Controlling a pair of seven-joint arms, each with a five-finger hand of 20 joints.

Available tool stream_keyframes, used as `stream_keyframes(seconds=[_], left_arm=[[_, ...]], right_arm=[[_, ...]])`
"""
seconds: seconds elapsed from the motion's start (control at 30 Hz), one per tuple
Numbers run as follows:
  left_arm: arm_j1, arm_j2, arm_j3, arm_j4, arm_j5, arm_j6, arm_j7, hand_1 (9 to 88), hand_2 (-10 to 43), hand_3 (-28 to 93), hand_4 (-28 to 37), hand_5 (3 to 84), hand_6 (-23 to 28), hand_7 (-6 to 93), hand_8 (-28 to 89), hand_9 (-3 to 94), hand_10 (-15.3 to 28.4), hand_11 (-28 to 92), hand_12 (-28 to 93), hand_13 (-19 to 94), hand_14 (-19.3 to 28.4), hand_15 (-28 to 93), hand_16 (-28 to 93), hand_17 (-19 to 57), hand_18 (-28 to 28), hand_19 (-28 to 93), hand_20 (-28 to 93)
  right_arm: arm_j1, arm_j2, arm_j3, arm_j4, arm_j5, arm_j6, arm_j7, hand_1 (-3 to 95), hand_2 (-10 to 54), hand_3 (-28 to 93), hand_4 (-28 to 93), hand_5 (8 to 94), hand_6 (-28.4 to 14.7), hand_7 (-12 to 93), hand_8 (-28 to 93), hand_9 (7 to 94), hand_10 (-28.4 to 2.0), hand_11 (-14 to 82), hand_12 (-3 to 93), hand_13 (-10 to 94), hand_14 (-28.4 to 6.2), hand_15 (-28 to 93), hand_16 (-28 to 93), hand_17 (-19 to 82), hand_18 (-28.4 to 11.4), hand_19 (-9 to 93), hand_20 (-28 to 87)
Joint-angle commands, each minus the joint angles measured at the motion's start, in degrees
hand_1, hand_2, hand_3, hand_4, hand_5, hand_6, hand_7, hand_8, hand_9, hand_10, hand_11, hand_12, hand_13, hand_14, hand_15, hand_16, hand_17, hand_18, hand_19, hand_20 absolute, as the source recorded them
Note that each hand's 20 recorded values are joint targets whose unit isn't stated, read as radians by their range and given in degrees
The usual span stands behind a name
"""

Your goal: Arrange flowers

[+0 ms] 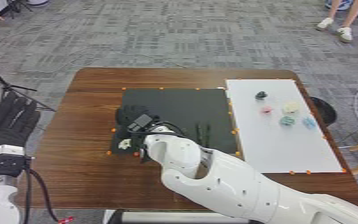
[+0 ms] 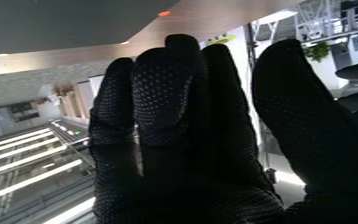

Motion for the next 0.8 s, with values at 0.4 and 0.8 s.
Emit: stream_keyframes(seconds=[0.4, 0.8], left_arm=[[1.68, -1.81, -1.41, -1.11, 2.23, -1.66, 0.58, 21.7, 13.5, 74, -28.3, 40.2, 6.5, 7.7, -8, 32.4, 13.1, 16, 10, 24, 11.7, 19, -4, -3.8, 10.3, 17, 11], [-0.96, -1.79, 0.23, -1.03, 2.89, -2.59, 1.46, 21.7, 13.6, 74, -28.3, 41.4, 6.0, 7.8, -8, 34.5, 12.0, 15, 9, 24, 9.6, 16, -4, -3.3, 9.9, 17, 11]], right_arm=[[-6.63, 13.2, 19.9, -18.13, 5.13, -1.04, 2.11, 41.0, -9.5, 85, -28, 59.8, -4.8, 16, -11, 62.3, -15.6, 20.6, 16.9, 68, -10.9, 67, 31, 30, -24.9, 78, 32], [-15.85, 26.83, 37.96, -23.2, 5.19, -4.51, 8.94, 40.8, -9.5, 84, -27, 60.4, -5.0, 15, -10, 62.6, -16.1, 20.0, 17.5, 67, -11.3, 68, 31, 29, -25.1, 78, 32]])
